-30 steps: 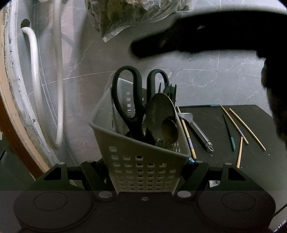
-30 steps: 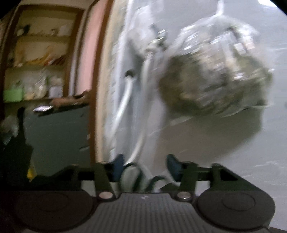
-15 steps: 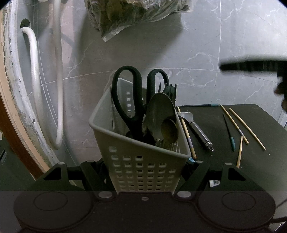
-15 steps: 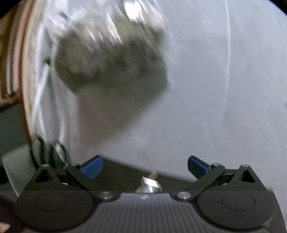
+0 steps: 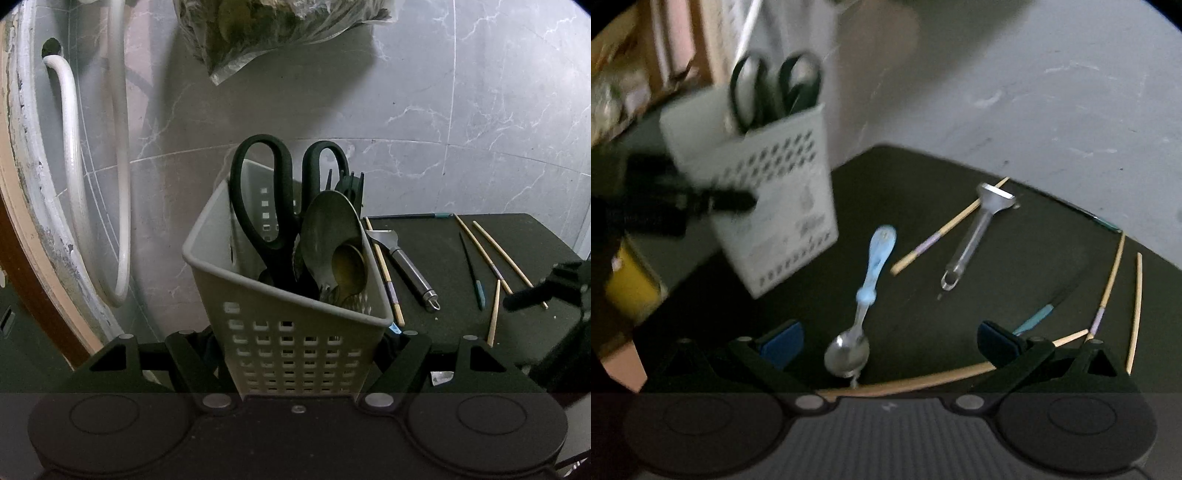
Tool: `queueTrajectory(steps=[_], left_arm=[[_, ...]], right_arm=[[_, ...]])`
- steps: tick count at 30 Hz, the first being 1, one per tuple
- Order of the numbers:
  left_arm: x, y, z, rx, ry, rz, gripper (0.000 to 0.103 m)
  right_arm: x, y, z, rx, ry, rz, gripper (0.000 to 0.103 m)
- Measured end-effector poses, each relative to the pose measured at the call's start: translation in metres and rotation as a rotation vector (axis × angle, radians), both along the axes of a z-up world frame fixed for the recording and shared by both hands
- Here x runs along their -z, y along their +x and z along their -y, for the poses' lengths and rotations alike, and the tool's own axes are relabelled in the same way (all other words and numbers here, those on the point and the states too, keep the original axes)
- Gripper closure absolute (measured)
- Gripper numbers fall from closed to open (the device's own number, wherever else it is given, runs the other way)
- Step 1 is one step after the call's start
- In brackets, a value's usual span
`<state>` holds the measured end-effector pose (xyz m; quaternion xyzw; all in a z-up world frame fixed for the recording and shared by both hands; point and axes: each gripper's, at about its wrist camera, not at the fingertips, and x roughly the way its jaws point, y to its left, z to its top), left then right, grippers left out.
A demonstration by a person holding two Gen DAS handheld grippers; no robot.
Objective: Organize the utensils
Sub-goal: 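Move the right gripper back over the light-blue-handled spoon, then close the right gripper on the light-blue-handled spoon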
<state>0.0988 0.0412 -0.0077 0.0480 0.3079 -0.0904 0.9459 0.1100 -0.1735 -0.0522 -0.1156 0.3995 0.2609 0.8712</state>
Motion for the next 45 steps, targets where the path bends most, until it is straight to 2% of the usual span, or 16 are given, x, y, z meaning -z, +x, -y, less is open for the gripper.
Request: queueTrajectory(steps=[3,14,19,24,28,33,37,41,45], left_arm=[[0.0,0.0,0.0,0.0,0.0,0.0,0.027],[0.0,0.0,0.0,0.0,0.0,0.0,0.027],[0.0,0.0,0.0,0.001,0.0,0.0,0.027],[0.001,-0.001,-0.001,0.0,0.0,-0.001,0.027],[0.0,-0.001,0.0,0.0,0.0,-0.001,0.027],[0.0,-0.001,-0.001,0.001,0.0,-0.001,0.027],[0.0,-0.001,-0.001,0.001,0.001,-0.002,0.027],[0.001,-0.002,-0.001,0.003,0.004,-0.005,0.027],[0.0,-0.002,-0.001,0.002,0.003,-0.007,0.027]], right_arm=[[0.009,-0.003,-0.01,-0.024,-0.061,0.001,0.0],[0.022,0.0,-0.01,0.013,-0.158,0.026,0.0],[0.024,0.012,0.002,0.094,-0.198,0.063,0.0],[0.022,0.034,0.019,0.241,-0.222,0.115,0.0],[0.015,0.038,0.031,0.301,-0.15,0.127,0.0],[0.006,0.027,0.042,0.286,0.09,0.095,0.0],[0.01,0.03,0.043,0.274,0.173,0.039,0.001],[0.021,0.042,0.049,0.31,0.25,-0.024,0.015],[0.028,0.047,0.052,0.347,0.276,-0.037,0.039]])
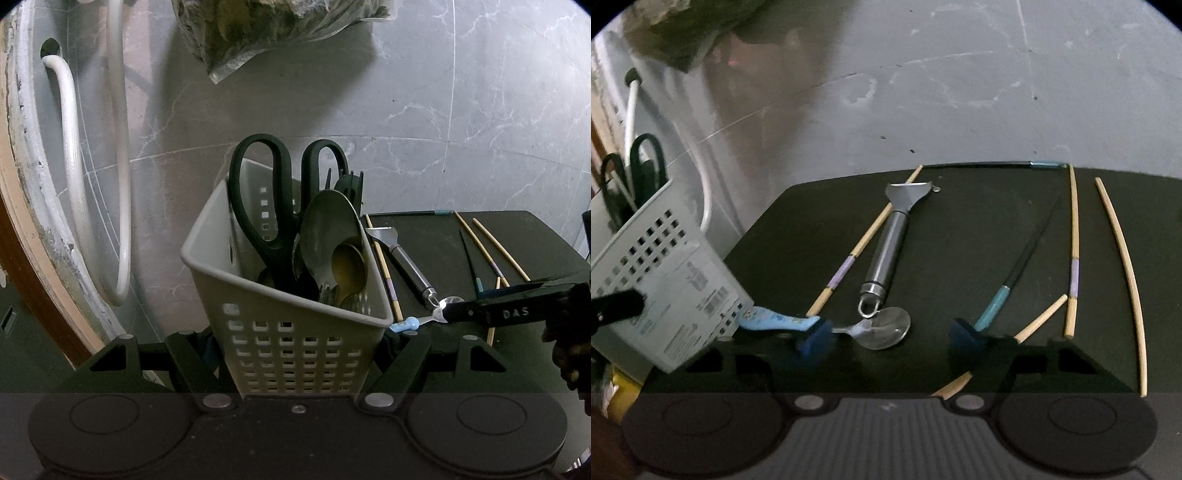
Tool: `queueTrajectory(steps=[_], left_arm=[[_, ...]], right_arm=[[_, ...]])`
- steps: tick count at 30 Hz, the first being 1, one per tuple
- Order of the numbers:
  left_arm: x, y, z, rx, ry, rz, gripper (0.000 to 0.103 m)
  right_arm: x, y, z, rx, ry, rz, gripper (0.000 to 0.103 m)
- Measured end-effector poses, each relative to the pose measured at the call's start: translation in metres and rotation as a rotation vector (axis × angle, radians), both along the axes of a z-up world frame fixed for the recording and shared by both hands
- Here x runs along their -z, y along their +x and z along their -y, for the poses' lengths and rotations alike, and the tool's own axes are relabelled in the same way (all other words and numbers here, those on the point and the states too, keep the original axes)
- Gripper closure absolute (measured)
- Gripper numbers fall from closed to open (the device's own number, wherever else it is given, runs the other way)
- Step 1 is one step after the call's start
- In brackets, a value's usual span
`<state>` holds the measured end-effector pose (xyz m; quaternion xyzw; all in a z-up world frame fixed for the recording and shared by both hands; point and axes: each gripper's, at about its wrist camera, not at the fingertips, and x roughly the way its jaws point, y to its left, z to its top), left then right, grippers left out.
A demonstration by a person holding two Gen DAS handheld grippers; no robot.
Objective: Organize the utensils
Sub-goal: 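Close the right gripper on the light-blue-handled spoon, then lift the blue-handled spoon with the right gripper and carry it over the caddy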
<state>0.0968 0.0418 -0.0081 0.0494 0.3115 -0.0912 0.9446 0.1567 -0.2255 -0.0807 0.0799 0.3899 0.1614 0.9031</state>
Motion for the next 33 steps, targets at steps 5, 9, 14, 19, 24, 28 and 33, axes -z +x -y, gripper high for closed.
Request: queueTrajectory(steps=[5,9,14,19,24,28,33], left_arm=[[-0.001,0.001,0.001,-0.001,0.0,0.0,0.027],[-0.001,0.001,0.001,0.0,0.0,0.0,0.027],[-0.001,0.001,0.001,0.0,0.001,0.0,0.027],[-0.001,0.001,0.001,0.0,0.001,0.0,0.027],[-0.001,0.001,0.001,0.0,0.0,0.0,0.027],[-0.001,0.001,0.0,0.001,-0.003,0.001,0.027],[-0.001,0.0,0.0,0.001,-0.005,0.001,0.027]], right_arm=[[0.005,0.004,-0.001,0.034,-0.01,-0.001,0.059],[0.006,0.005,-0.002,0.062,-0.011,0.001,0.065],[0.007,0.001,-0.009,0.044,-0.047,0.023,0.087],[0.003,-0.003,-0.007,0.06,-0.028,0.051,0.093],[-0.015,-0.007,0.0,0.078,0.007,0.105,0.098],[-0.041,-0.012,0.006,0.086,0.035,0.167,0.101],[-0.073,-0.017,0.005,0.073,0.005,0.254,0.101]])
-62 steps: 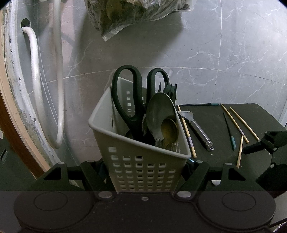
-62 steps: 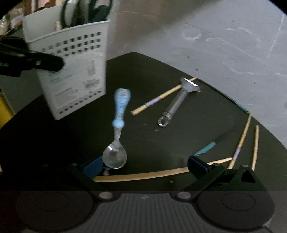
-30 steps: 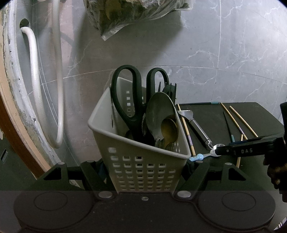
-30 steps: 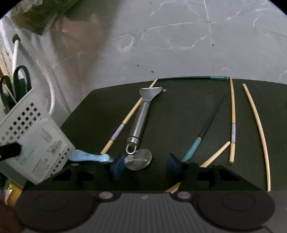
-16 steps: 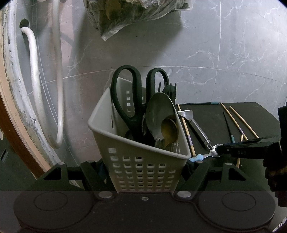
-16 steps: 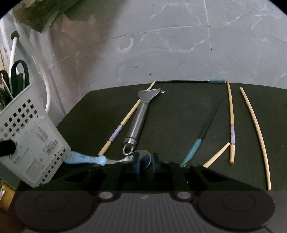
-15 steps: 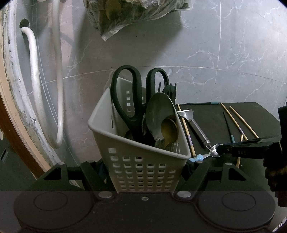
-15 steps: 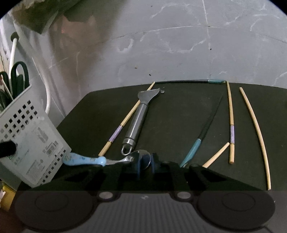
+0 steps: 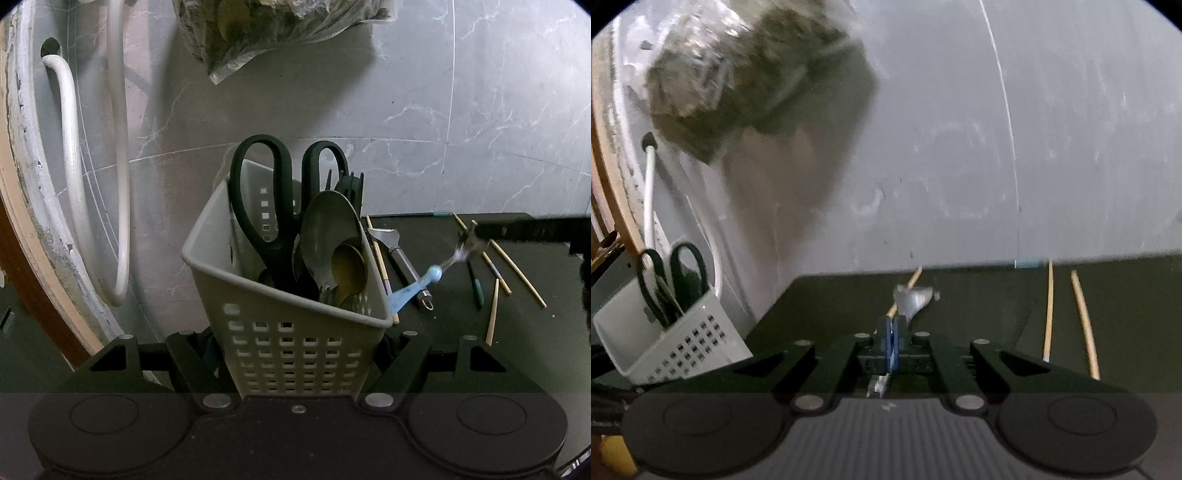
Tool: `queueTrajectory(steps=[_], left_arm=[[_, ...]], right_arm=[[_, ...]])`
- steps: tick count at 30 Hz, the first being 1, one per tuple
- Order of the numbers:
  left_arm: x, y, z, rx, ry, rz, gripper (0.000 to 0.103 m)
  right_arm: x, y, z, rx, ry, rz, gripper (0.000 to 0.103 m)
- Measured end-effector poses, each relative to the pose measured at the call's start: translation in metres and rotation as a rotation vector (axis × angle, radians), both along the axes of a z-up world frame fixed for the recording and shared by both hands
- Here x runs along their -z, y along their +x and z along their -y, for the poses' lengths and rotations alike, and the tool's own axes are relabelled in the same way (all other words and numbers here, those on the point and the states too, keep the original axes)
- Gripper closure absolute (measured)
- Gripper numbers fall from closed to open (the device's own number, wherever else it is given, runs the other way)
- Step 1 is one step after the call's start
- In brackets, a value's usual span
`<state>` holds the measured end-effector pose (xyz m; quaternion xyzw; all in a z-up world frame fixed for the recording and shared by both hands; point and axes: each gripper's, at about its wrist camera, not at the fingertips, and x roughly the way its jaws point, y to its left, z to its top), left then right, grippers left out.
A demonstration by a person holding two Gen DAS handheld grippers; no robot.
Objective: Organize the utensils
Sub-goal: 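Lift the blue-handled spoon with the right gripper and carry it over the caddy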
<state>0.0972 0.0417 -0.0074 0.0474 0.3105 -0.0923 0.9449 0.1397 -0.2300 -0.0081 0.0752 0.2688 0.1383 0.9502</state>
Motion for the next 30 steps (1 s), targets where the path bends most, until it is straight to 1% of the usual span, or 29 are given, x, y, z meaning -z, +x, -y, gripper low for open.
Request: queueTrajectory(steps=[5,9,14,18,21,25,30], left_arm=[[0.0,0.0,0.0,-0.001,0.0,-0.001,0.027],[0.0,0.0,0.001,-0.001,0.0,0.001,0.027],[0.0,0.0,0.001,-0.001,0.0,0.001,0.027],[0.0,0.0,0.001,-0.001,-0.001,0.001,0.027],[0.0,0.0,0.001,-0.001,0.0,0.001,0.027],[0.0,0.0,0.001,0.0,0.001,0.001,0.027],[0.0,0.0,0.001,-0.001,-0.001,0.002,0.027]], right_arm=[[-0.026,-0.006,-0.011,-0.02,-0.063,0.082,0.101],[-0.051,-0.016,-0.022,-0.038,-0.114,0.166,0.101],[-0.088,-0.03,-0.032,-0.069,-0.135,0.299,0.101],[-0.119,-0.04,-0.039,-0.094,-0.129,0.409,0.101],[-0.135,-0.043,-0.045,-0.121,-0.126,0.47,0.101],[-0.148,-0.048,-0.053,-0.177,-0.125,0.527,0.101],[-0.152,-0.051,-0.069,-0.278,-0.119,0.558,0.101]])
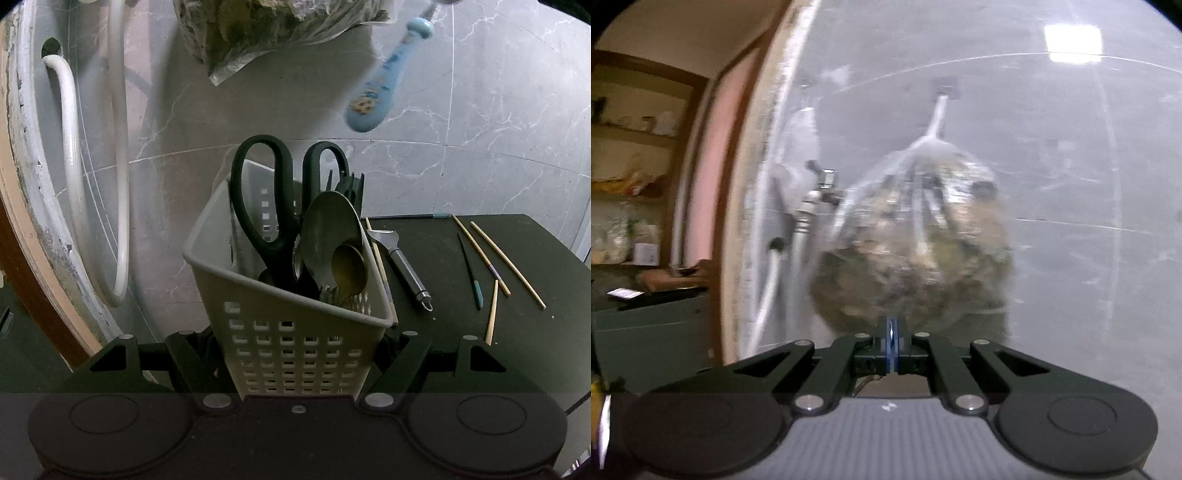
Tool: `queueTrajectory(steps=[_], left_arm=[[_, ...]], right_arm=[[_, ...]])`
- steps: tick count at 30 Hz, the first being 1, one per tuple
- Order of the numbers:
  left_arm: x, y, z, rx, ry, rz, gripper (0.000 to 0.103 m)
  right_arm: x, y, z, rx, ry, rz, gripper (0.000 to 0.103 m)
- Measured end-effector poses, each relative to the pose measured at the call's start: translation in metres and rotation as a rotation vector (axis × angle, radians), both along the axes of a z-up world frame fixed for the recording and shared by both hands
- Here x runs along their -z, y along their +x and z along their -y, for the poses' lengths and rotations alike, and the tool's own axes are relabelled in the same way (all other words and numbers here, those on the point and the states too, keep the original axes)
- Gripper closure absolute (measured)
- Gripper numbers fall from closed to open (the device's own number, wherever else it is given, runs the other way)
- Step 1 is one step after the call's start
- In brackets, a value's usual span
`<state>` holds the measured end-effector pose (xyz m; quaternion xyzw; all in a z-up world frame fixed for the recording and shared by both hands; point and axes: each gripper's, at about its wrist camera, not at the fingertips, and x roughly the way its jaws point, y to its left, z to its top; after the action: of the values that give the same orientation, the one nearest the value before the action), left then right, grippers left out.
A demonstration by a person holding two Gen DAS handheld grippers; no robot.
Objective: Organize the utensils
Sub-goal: 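Lift the blue-handled spoon with the right gripper and carry it over the caddy, then lower the blue-handled spoon into the caddy and open the right gripper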
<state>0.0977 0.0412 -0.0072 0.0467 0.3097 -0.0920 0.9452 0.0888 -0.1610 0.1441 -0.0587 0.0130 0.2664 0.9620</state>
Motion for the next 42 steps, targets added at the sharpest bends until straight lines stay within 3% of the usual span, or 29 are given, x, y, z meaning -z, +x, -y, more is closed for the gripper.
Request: queueTrajectory(steps=[11,24,32,42], left_arm=[[0.0,0.0,0.0,0.0,0.001,0.001,0.027],[0.0,0.0,0.0,0.0,0.0,0.001,0.027],[0.0,0.0,0.0,0.0,0.0,0.002,0.027],[0.0,0.0,0.0,0.0,0.0,0.002,0.027]], right_arm=[[0.027,-0.005,-0.044,-0.146,-0.119,-0.04,0.101],[0.069,-0.01,-0.081,-0.204,-0.261,-0.015,0.101],[0.091,-0.01,-0.094,-0.253,-0.339,-0.056,0.101],[0.103,-0.008,-0.096,-0.268,-0.366,-0.112,0.101]])
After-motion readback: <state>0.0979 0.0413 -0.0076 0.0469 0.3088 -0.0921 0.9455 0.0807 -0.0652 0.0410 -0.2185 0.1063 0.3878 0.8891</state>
